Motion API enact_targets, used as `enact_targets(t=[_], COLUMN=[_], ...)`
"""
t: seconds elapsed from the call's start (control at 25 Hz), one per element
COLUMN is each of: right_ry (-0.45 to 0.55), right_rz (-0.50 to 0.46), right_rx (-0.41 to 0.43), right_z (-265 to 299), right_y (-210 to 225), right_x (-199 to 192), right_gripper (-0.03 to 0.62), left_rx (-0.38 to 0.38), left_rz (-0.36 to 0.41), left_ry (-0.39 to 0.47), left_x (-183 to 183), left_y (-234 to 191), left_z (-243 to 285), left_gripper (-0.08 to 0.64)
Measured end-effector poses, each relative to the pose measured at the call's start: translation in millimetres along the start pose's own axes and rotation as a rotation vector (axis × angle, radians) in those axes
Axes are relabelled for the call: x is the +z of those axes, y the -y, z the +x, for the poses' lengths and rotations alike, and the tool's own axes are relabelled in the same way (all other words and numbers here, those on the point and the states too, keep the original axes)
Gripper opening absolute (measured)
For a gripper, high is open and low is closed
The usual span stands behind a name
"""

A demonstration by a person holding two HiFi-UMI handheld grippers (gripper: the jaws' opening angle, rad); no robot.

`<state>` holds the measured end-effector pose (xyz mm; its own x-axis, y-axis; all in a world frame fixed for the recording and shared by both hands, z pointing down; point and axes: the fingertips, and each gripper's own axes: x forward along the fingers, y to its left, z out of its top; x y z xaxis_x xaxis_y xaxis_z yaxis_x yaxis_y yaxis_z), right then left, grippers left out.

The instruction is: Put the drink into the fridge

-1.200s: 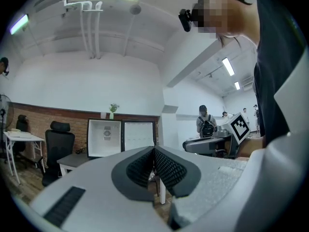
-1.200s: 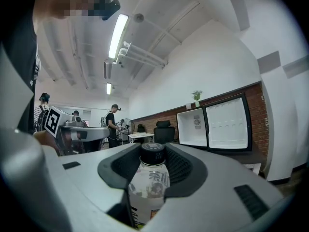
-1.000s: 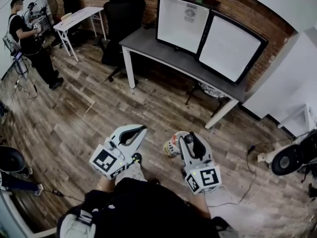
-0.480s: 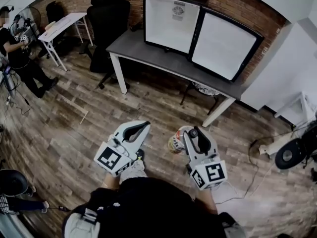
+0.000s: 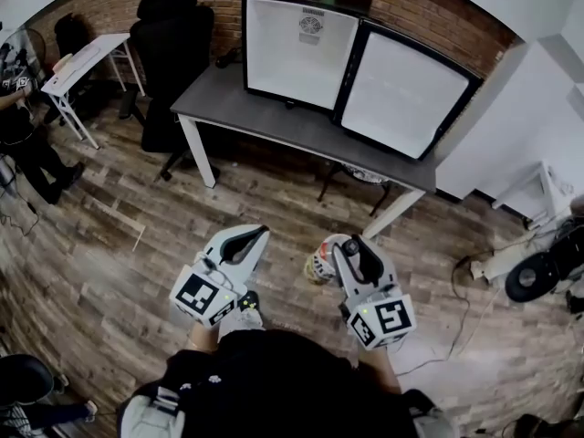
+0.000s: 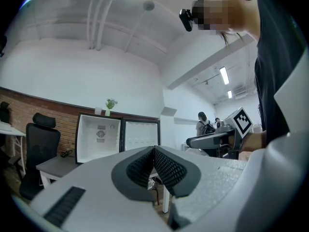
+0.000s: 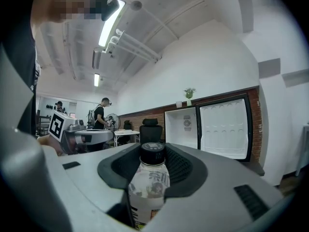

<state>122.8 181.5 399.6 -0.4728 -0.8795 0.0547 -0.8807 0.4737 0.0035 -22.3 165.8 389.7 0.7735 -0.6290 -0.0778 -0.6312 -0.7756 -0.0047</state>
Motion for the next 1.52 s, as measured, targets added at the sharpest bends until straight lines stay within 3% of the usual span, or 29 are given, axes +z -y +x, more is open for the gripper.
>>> enact_targets(t=[0.36,0.88,1.2,1.52], right_ry=[-0.009,-0.014,-0.028,-0.052], right_rz=[-0.002,-0.006,0.011,0.028], right_rx=[-0.049,-0.053,-0.064,-0.073], right_z=[64.1,170.5,193.2,213.6], right_y=[10.7,-21.9,-31.5,-9.7], right_x=[11.6,19.1,14.6,4.2], right_gripper=[0.152,0.152,0.152,0.152], left_rx=[-0.032,0.001,-0.011,-0.016], left_rz=[-0.012,-0.038,-0.072,-0.059], left_ry=[0.005,0.006,0.000,-0.006], left_x=[1.9,-4.0,-18.5,-17.0], left_y=[-68.5,-182.7,-208.3,-217.2], left_z=[22.9,-5.0,-8.4,6.3], left_gripper=[0.003,0.003,0.003,0.003])
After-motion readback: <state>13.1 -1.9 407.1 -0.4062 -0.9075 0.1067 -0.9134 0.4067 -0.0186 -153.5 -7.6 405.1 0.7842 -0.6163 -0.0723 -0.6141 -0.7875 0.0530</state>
